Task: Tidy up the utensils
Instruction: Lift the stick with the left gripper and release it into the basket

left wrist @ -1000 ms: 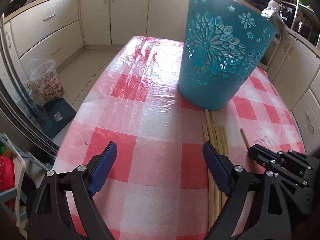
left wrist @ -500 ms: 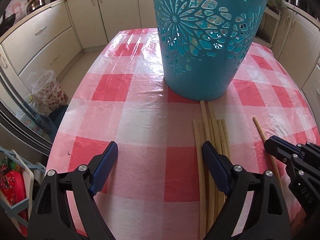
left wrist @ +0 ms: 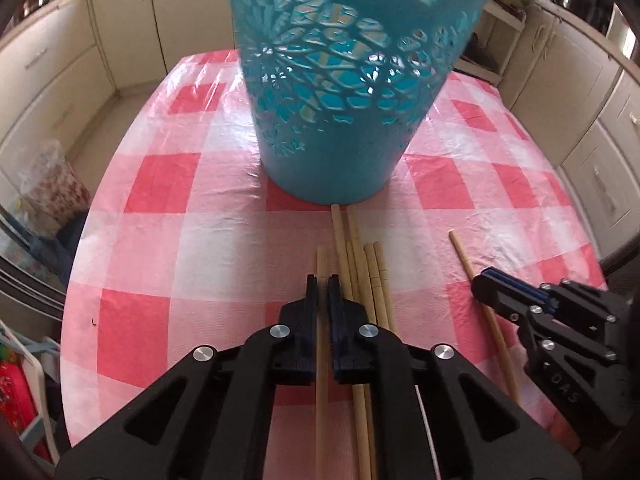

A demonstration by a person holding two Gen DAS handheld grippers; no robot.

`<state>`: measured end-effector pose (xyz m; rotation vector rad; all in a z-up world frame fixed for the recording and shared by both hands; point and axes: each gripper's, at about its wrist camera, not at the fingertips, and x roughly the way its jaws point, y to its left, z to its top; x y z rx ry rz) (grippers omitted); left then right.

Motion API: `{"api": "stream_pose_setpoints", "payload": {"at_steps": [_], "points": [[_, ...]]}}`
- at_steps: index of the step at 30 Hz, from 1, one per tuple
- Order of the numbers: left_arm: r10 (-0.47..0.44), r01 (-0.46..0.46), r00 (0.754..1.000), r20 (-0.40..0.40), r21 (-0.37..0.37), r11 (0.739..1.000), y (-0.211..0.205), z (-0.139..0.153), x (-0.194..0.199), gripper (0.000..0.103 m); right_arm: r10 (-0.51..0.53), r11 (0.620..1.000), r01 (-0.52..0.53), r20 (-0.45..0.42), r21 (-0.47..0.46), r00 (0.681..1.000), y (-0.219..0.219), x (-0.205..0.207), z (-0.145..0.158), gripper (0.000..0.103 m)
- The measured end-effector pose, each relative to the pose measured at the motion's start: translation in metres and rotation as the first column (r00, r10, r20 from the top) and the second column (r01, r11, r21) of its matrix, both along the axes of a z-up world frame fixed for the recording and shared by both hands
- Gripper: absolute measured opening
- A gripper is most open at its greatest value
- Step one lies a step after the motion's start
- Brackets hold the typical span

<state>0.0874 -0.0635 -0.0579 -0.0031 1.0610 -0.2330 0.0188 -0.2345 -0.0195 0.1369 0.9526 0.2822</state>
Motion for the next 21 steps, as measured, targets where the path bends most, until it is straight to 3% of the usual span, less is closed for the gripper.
{"api": "stream_pose_setpoints", "payload": {"at_steps": [12,21], "points": [[0.049,-0.026,0.984,0.173,-0.135,0.991,0.047,0.100,-0.029,0.005,0.016,1.000,-0.016,0.011,0.008,1.000,0.001,-0.001,0.000,0.013],[0.078,0.017,0.913,0.399,-0.228,0.973,0.044,0.202,-0.019,0.005,0.032,0.999,-0.032,0.017,0.013,0.999,0.004,-0.002,0.000,0.019]]}}
